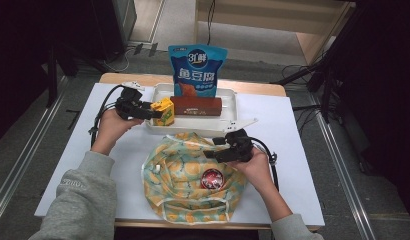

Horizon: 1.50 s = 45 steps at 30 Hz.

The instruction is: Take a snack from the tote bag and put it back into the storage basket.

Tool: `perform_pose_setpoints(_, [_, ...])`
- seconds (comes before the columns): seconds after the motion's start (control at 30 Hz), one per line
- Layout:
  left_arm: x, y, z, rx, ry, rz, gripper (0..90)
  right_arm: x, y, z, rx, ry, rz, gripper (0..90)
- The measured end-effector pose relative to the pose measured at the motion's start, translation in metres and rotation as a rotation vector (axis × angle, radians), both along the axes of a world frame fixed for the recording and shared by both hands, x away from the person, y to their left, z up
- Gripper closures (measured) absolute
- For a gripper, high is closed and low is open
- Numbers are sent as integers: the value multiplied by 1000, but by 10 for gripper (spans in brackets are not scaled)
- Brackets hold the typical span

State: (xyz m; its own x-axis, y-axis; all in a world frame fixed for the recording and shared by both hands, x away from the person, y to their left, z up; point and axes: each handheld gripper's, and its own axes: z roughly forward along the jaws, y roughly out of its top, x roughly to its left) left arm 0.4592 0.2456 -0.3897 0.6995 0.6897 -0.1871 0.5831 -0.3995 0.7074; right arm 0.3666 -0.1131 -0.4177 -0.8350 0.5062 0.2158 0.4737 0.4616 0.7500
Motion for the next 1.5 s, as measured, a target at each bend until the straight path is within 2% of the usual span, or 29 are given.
perform_pose_setpoints(0.2, [-5,4,0,-7,2,7,381,1,0,1,2,-1,-1,369])
perform_pose_setpoints(0.3, [-8,5,1,-15,27,7,400,1,0,1,4,-4,0,369])
perform_pose_setpoints(0.5, [-16,6,4,5,23,21,414,3,3,2,3,-4,6,369])
perform_pose_setpoints(0.67, [-22,8,4,-3,18,21,455,4,6,3,6,-9,14,369])
perform_pose_setpoints(0.8, [-27,8,4,-9,21,15,557,6,9,3,7,-15,25,369])
perform_pose_setpoints(0.83, [-27,8,4,-15,26,11,557,6,9,3,7,-15,25,369])
perform_pose_setpoints(0.87, [-28,7,4,-25,34,4,625,7,11,3,3,-15,31,369])
perform_pose_setpoints(0.93, [-30,5,4,-32,35,-3,645,6,11,3,4,-11,30,369])
perform_pose_setpoints(0.97, [-30,4,4,-35,39,-9,689,7,11,3,4,-14,32,369])
perform_pose_setpoints(1.23, [-32,-8,0,-17,43,-44,889,7,10,5,10,-17,29,369])
perform_pose_setpoints(1.5, [-31,-17,-3,-16,36,-37,900,6,11,4,2,-17,33,370])
